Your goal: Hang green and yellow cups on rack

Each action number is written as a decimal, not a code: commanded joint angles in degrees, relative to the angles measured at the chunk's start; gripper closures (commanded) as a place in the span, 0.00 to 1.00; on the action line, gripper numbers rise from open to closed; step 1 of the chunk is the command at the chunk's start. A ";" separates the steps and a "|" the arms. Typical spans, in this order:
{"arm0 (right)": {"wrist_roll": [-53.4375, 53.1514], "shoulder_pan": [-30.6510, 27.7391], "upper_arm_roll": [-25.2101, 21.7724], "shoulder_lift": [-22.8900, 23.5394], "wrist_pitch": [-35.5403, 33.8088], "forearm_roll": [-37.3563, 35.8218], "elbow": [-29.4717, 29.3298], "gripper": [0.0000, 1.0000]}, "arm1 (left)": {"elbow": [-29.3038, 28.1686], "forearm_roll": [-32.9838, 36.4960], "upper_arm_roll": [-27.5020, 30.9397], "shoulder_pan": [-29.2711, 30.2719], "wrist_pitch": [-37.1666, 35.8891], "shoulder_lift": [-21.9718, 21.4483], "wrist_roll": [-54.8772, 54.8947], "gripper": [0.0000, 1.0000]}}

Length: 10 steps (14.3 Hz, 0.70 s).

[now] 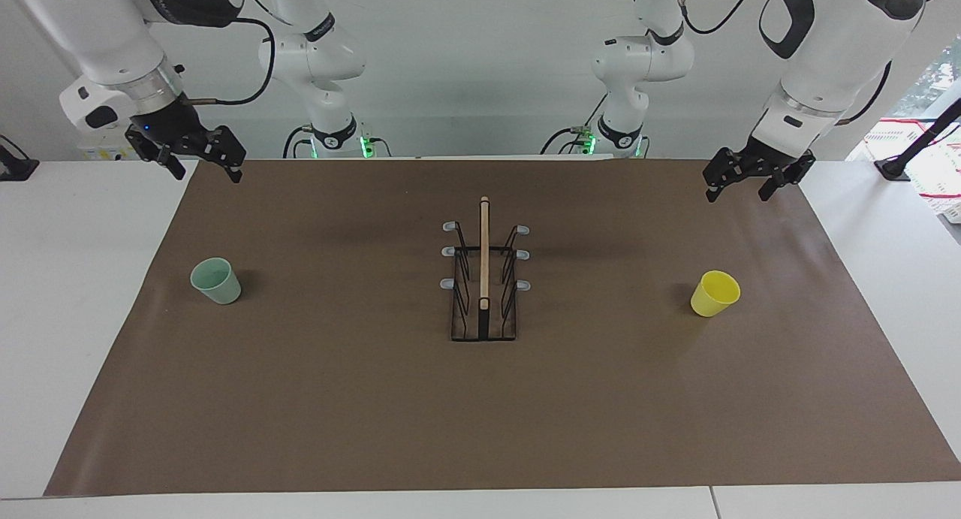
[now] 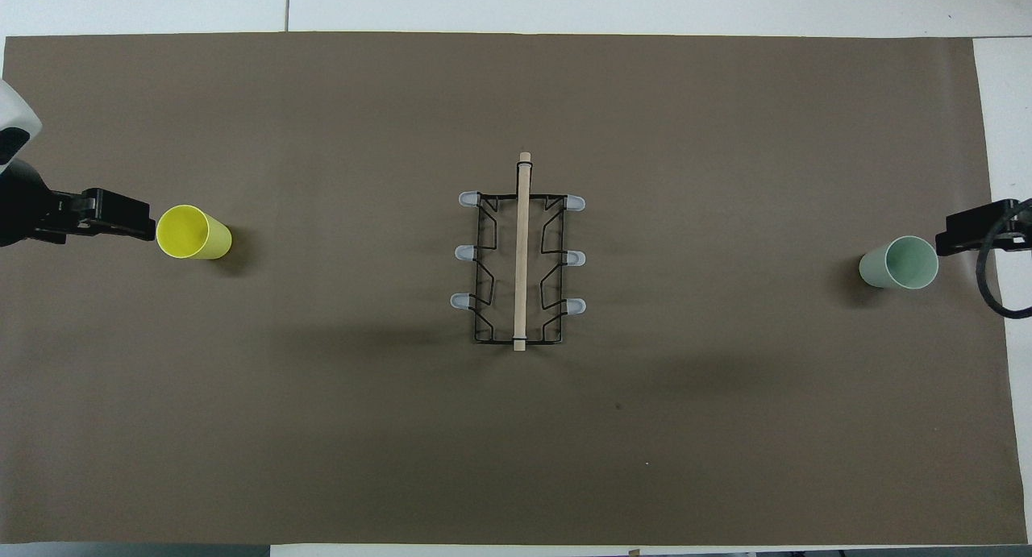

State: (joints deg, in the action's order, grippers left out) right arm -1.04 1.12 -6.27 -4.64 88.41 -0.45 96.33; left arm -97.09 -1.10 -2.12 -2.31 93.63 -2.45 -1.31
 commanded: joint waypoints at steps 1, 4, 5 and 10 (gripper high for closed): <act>0.42 -0.77 0.29 0.07 -0.52 -0.52 -0.36 0.00 | -1.26 0.31 0.10 0.20 -0.90 -1.59 -0.01 0.00; 0.25 -0.68 0.29 -0.02 -0.26 -0.52 -0.27 0.00 | 1.19 -0.73 0.37 0.55 -1.60 -0.45 0.08 0.00; 0.33 -0.68 0.38 -0.02 -0.43 -0.43 -0.18 0.00 | 3.55 -1.00 0.37 1.07 -2.65 1.21 0.08 0.00; 0.33 -1.03 0.21 0.25 7.11 0.45 0.17 0.00 | 4.75 -0.92 0.28 1.17 -6.53 1.68 3.24 0.00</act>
State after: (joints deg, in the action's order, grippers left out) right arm -1.04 1.04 -6.25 -4.57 92.60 -0.55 96.37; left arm -91.34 -1.44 -1.85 -1.66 88.50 0.28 -0.14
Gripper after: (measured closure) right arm 0.000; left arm 0.000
